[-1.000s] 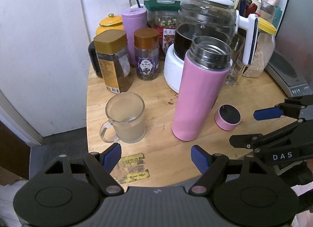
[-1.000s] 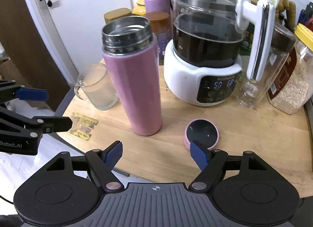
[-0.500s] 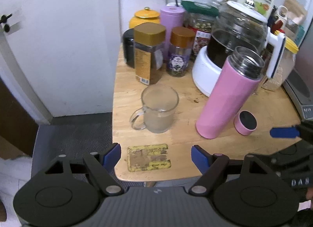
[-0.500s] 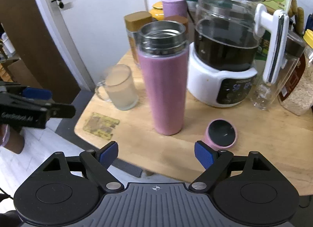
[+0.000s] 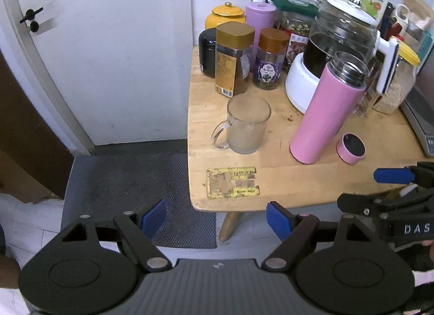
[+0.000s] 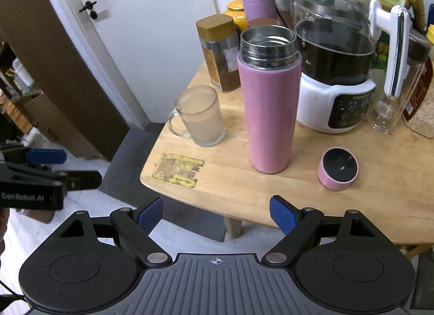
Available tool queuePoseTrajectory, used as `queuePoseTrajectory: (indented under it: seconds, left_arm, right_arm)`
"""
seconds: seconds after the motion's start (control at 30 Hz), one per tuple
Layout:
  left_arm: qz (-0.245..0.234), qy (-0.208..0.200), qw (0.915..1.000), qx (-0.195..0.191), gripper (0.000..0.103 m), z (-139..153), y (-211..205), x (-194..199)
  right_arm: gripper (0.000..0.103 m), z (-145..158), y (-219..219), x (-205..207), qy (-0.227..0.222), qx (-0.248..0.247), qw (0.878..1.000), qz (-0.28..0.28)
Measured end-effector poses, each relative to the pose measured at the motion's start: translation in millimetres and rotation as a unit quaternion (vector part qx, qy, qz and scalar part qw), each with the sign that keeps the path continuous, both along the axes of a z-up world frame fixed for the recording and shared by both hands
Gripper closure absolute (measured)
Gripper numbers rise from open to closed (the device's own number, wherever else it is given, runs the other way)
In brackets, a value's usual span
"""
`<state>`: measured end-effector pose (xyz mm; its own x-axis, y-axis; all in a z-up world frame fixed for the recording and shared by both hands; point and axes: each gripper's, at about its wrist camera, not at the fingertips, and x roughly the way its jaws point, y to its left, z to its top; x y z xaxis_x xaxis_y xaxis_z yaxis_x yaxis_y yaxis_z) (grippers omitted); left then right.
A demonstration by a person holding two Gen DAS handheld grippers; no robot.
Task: Unscrew bottle cap and pour
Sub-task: 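Move both tools toward the pink bottle and glass mug on the table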
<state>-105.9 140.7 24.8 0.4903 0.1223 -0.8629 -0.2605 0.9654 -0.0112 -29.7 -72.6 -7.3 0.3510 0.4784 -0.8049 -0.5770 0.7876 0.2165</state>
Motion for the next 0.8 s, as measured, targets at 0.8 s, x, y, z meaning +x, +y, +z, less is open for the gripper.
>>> queuePoseTrajectory:
  seconds: [0.8]
  left_arm:
    - [-0.076, -0.053, 0.9955, -0.017, 0.020, 14, 26, -23]
  right_arm:
    - [0.015, 45, 5, -48, -0.062, -0.038, 0.992, -0.104]
